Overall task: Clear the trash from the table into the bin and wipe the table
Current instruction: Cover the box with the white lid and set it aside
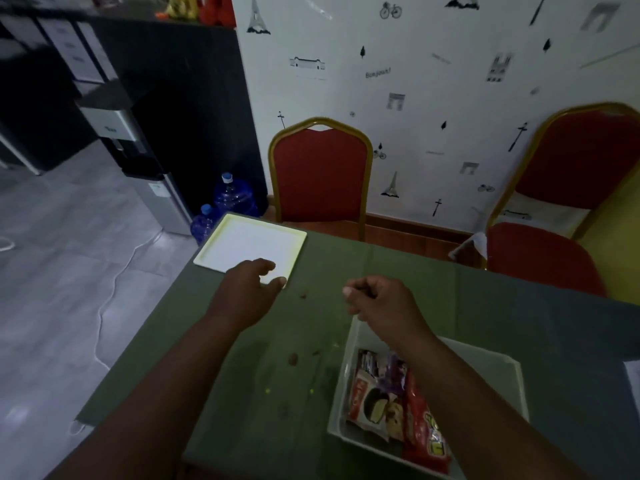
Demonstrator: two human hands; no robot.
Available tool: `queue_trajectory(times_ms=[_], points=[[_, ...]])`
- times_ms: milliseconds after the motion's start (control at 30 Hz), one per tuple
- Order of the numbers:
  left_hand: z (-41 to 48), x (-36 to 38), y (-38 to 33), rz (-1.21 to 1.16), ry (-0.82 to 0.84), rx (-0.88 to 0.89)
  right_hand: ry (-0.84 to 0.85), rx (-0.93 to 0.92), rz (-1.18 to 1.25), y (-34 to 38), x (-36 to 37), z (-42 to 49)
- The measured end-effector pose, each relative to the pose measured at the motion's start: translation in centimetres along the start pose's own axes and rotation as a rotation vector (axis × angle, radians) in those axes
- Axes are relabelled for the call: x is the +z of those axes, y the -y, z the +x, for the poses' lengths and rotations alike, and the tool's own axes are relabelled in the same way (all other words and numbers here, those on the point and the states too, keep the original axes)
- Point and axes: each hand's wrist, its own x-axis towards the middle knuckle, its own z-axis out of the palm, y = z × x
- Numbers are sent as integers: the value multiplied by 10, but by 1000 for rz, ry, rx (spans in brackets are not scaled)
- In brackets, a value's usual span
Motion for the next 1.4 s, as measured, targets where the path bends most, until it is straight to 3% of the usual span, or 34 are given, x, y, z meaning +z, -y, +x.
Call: queue_trajectory(times_ms=[200,433,667,1033,1233,1400], points=[[105,-16,74,50,54,-144,118,211,195,15,68,94],[218,-3,148,156,145,-293,33,448,187,-7,134,211],[259,16,190,172,210,-403,15,603,120,-32,162,247],[255,18,192,9,142,-521,-26,597,260,-37,166,241],[235,-9,152,11,27,-418,-169,429,264,-17,120,214],[186,-23,87,-167,-55,-308,-342,268,184,6,41,168]])
